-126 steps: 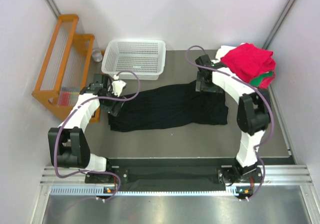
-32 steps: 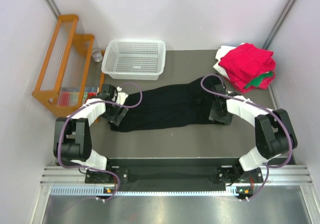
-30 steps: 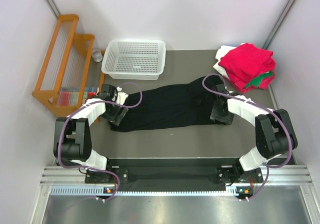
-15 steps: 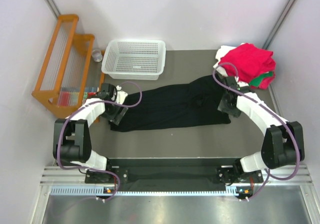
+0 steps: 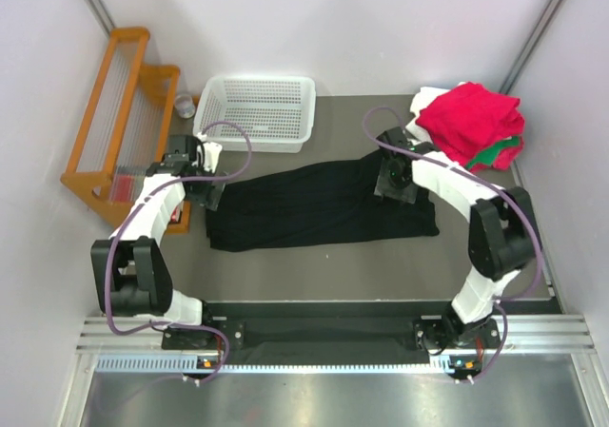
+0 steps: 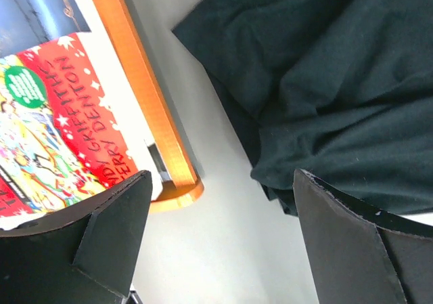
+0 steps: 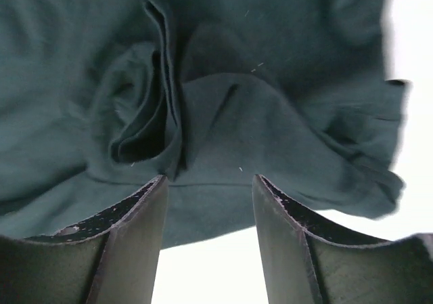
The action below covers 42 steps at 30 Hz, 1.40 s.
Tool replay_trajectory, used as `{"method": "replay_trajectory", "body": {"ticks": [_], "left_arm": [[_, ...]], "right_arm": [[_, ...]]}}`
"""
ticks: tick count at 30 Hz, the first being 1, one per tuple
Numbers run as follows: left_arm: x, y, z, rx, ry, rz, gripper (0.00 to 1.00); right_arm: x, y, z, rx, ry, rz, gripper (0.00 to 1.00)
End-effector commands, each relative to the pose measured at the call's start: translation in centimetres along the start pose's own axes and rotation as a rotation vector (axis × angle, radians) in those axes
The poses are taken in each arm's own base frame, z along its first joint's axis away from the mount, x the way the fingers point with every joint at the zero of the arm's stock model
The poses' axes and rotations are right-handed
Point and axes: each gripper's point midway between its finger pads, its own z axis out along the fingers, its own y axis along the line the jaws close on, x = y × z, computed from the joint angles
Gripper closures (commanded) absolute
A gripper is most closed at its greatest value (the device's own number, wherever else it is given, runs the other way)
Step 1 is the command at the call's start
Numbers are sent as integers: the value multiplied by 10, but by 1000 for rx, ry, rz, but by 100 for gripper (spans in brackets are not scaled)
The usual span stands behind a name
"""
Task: Fold and stack the t-shirts
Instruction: Fold the tshirt
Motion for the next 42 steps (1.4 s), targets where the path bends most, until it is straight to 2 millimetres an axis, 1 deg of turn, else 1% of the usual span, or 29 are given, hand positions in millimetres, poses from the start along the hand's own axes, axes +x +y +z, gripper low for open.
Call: {"method": "replay_trajectory", "body": {"ticks": [1,6,7,8,10,11,13,14,16,17,19,20,21,22,24,26,27,28,29,30,33,35,36,37,38,39,40,42], "left_arm": [[-6,-1,-19,7,-31,-29,11],[-11,-1,-23,16,-44,-35,11],[-11,-6,-22,44,-44,-37,11],[-11,-8,-21,51,-43,-36,11],[-9,-9,-20,56,-38,-40,11],[-5,-11,-19,64,-29,-39,11],[-2,-12,-18,65,-25,-39,11],[2,-13,-16,64,-17,-36,11],[5,-12,-17,57,-16,-27,11],[9,-13,-16,57,-5,-25,11],[13,-12,-16,46,-1,-16,11],[16,-12,-15,46,5,-14,11],[19,-14,-15,49,11,-9,11],[20,-14,-15,47,8,-8,11],[27,-16,-13,53,21,-2,11],[30,-17,-12,54,25,5,11],[34,-12,-12,25,39,9,11],[35,-11,-13,17,38,13,11],[36,-11,-11,15,37,15,11],[36,-10,-11,10,36,15,11],[33,-13,-8,25,34,5,11],[24,-13,-9,33,9,-12,11],[18,-18,-9,62,-10,-25,11],[13,-20,-9,75,-25,-31,11],[3,-24,-12,111,-58,-36,11],[-1,-27,-12,134,-64,-39,11],[-10,-27,-15,140,-87,-42,11],[-17,-31,-15,170,-88,-64,11]], "right_arm": [[4,17,14,-27,15,-4,47],[1,18,23,-2,15,-22,47],[1,19,25,1,14,-24,47],[-1,19,30,12,17,-31,47],[-3,22,34,15,20,-44,47],[-8,26,39,16,16,-46,47],[-15,28,42,27,-2,-57,47],[-23,32,46,31,-12,-57,47],[-32,32,49,55,-30,-60,47],[-39,35,52,57,-37,-56,47],[-48,35,56,69,-50,-49,47],[-59,34,58,72,-58,-33,47],[-64,33,59,77,-63,-26,47],[-75,31,57,78,-77,-9,47],[-82,29,58,88,-81,1,47],[-89,25,51,92,-76,14,47],[-90,24,48,93,-79,16,47],[-87,21,45,100,-75,15,46],[-88,18,37,97,-84,18,46],[-87,15,32,102,-88,21,46],[-78,3,18,115,-85,31,45],[-74,-2,1,98,-96,38,44],[-73,-3,-5,92,-103,39,44],[-74,-5,-18,78,-125,47,43],[-74,-3,-25,63,-132,50,43],[-75,-4,-31,51,-141,55,41],[-77,-4,-44,32,-159,67,40],[-78,-2,-55,-1,-165,74,38]]}}
